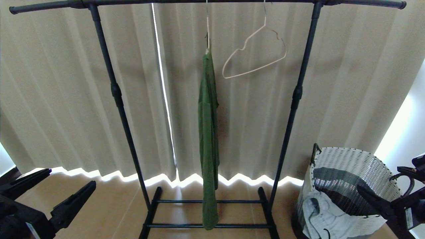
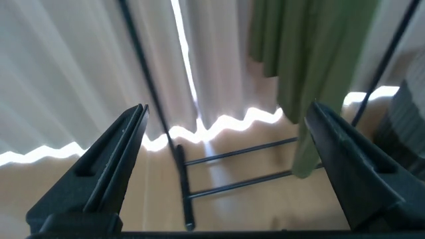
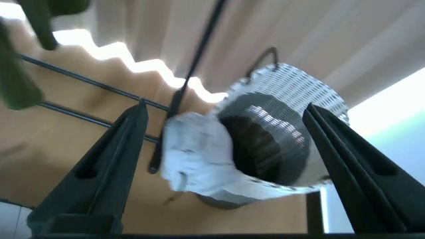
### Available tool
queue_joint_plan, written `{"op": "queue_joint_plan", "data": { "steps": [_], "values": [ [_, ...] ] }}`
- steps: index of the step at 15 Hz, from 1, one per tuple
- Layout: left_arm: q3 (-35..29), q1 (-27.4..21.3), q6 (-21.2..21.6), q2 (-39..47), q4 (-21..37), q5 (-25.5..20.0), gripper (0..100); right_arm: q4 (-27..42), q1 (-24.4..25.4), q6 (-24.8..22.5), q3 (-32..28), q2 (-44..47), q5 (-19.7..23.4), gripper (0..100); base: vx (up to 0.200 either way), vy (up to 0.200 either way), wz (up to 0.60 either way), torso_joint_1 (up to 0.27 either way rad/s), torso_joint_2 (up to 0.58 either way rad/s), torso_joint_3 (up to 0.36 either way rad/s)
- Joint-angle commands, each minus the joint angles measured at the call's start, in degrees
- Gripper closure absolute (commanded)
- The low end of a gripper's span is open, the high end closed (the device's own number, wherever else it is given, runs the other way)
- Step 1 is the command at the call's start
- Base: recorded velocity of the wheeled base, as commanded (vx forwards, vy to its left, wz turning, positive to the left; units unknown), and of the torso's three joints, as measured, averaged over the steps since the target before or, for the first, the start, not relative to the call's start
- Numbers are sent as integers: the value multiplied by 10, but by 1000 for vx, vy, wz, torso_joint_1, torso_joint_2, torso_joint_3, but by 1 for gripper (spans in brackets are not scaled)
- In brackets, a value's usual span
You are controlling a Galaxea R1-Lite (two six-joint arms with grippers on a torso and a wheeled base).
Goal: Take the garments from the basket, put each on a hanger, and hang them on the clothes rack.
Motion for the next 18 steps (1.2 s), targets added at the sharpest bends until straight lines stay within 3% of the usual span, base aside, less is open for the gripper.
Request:
{"op": "queue_joint_plan", "data": {
  "steps": [1, 6, 8, 10, 16, 18],
  "values": [
    [6, -2, 0, -2, 0, 0, 0, -1, -22, -3, 7, 5, -1, 0, 0, 0, 0, 0, 0, 0],
    [-4, -21, -2, 5, -1, -1, 0, -2, -55, -23, 30, -5, 3, 0, 0, 0, 0, 0, 0, 0],
    [-7, -21, -4, 10, 0, -2, 0, -1, -55, -61, 31, -6, 6, 0, 0, 0, 0, 0, 0, 0],
    [-5, -24, -2, 14, 1, -1, 0, -1, -55, -85, 34, -2, 6, 0, 200, 0, 0, 0, 2, 5],
    [-4, -25, -1, 21, 0, -1, 0, 19, -48, -87, 6, 82, 6, 0, 200, 0, 0, 2, 1, 3],
    [-3, -38, -2, 20, -1, -1, 0, 53, -19, -86, -10, 128, 4, 0, 100, 0, 0, 1, 1, 1]
  ]
}}
